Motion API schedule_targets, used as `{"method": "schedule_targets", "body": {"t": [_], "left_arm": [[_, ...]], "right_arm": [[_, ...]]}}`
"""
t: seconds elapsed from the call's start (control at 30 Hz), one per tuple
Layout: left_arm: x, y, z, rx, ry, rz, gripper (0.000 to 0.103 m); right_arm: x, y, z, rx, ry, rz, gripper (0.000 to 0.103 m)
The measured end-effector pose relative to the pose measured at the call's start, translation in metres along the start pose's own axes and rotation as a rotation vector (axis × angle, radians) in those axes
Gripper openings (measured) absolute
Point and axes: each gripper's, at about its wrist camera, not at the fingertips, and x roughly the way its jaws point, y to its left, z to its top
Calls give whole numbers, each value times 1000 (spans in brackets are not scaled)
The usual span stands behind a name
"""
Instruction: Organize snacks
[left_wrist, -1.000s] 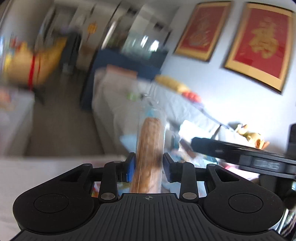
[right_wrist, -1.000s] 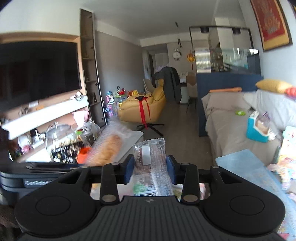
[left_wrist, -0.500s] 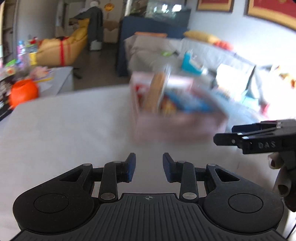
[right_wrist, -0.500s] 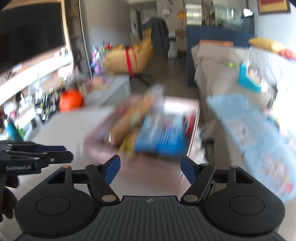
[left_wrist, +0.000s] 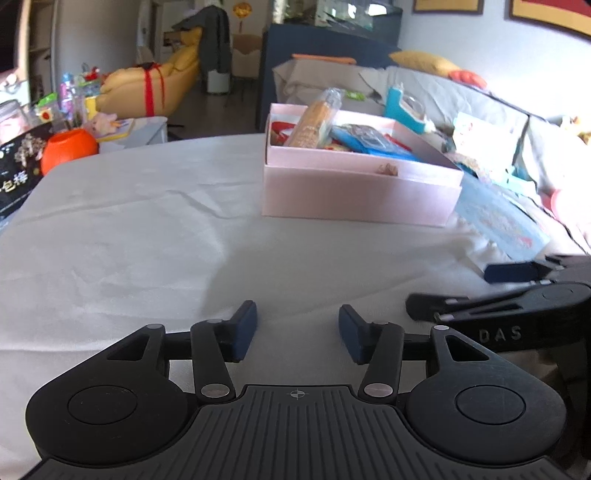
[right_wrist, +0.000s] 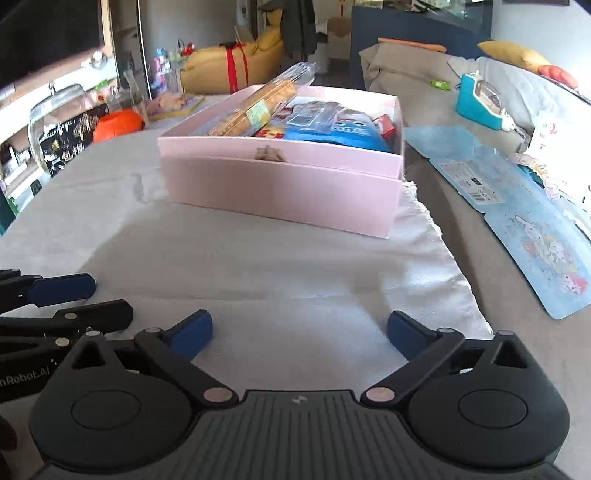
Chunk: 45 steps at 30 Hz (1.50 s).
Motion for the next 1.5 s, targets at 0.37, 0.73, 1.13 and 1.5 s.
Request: {"method": "schedule_targets", "body": {"t": [0.37,0.73,1.13,1.5], "left_arm": [[3,-15,-7,55,-49,74,54],[3,-15,-6,53,-49,71,54],[4,-15,-6,55,-49,72,54],[4,-15,-6,55,-49,72,54]], "right_arm": [[-3,-10,-10,2,-98,19,103],[-3,-8,-9,-4,-97,11,103],[-3,-8,-9,-5,-97,11,103],[-3,-8,-9,-5,-97,11,103]]}}
